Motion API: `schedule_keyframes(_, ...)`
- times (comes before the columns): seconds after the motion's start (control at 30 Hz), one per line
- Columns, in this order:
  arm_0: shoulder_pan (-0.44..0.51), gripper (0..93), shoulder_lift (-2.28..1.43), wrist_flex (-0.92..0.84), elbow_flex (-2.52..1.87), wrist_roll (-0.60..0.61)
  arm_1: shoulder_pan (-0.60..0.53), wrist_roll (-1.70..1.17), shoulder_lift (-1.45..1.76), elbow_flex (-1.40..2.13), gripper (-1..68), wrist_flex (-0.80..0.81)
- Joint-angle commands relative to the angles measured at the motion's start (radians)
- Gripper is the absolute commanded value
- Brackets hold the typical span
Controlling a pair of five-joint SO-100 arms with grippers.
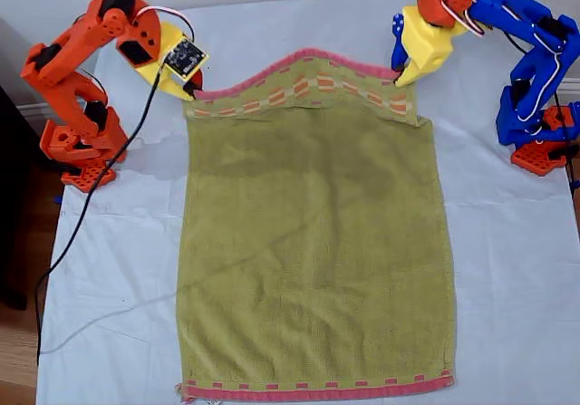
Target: Fold the towel.
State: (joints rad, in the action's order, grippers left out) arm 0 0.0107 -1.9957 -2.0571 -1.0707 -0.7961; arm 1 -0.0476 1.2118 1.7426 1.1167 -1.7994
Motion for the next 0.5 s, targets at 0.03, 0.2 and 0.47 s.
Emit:
schedule_keyframes(0.03,0.163,0.1,-0.054,0.021,0.041,-0.064,-0.130,0.133,0.140,0.040,0.3,0.000)
schedule_keyframes(0.2,0.336,0.1,0.075,-0.005,0.149,-0.114,-0.245,0.250,0.144,0.118,0.3,0.000)
schedule_keyframes(0.47,0.535,0.1,0.192,-0.009,0.281,-0.207,-0.414,0.391,0.055,0.002,0.3,0.000)
